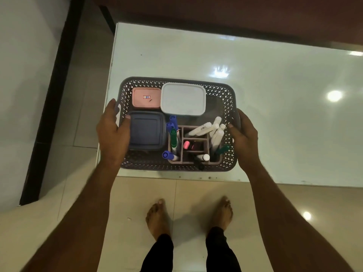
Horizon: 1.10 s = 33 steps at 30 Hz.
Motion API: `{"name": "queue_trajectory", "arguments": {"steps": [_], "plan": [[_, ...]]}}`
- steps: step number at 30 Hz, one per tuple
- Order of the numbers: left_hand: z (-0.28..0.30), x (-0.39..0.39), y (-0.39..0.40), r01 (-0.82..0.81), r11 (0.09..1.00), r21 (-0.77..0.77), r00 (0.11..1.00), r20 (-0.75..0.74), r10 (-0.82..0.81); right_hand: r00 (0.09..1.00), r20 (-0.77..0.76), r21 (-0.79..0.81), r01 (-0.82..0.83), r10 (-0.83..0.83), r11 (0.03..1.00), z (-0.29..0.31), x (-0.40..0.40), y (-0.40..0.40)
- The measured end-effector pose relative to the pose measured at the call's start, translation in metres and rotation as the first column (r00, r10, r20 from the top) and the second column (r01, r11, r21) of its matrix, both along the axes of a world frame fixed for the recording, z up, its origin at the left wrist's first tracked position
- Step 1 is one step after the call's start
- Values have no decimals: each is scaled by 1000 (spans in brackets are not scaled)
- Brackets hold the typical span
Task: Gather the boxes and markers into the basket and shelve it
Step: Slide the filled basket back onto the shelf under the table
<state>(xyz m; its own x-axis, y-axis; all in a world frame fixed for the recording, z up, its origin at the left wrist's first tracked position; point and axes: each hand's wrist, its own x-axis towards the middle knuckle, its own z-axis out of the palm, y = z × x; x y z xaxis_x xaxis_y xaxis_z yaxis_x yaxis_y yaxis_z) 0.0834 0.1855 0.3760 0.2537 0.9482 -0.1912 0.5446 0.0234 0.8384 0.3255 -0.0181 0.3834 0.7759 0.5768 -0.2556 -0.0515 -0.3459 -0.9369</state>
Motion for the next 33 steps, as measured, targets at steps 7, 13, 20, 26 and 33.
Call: {"name": "queue_trajectory", "arguments": {"steps": [7,13,20,26,33], "plan": [[7,-11,22,49,936,-349,954,293,59,989,-132,54,81,-73,995,-5,-3,2],[-4,-15,24,64,904,-422,938,335,90,983,-174,75,78,-64,994,-15,-2,2],[-3,-12,22,73,894,-442,926,363,104,988,-142,99,71,-56,993,-20,-3,-2],[4,-16,21,74,892,-446,919,377,112,990,-122,119,83,-68,989,-11,-11,-4],[16,-24,1,62,901,-430,915,384,121,990,-113,121,100,-86,988,4,-21,-19]]}}
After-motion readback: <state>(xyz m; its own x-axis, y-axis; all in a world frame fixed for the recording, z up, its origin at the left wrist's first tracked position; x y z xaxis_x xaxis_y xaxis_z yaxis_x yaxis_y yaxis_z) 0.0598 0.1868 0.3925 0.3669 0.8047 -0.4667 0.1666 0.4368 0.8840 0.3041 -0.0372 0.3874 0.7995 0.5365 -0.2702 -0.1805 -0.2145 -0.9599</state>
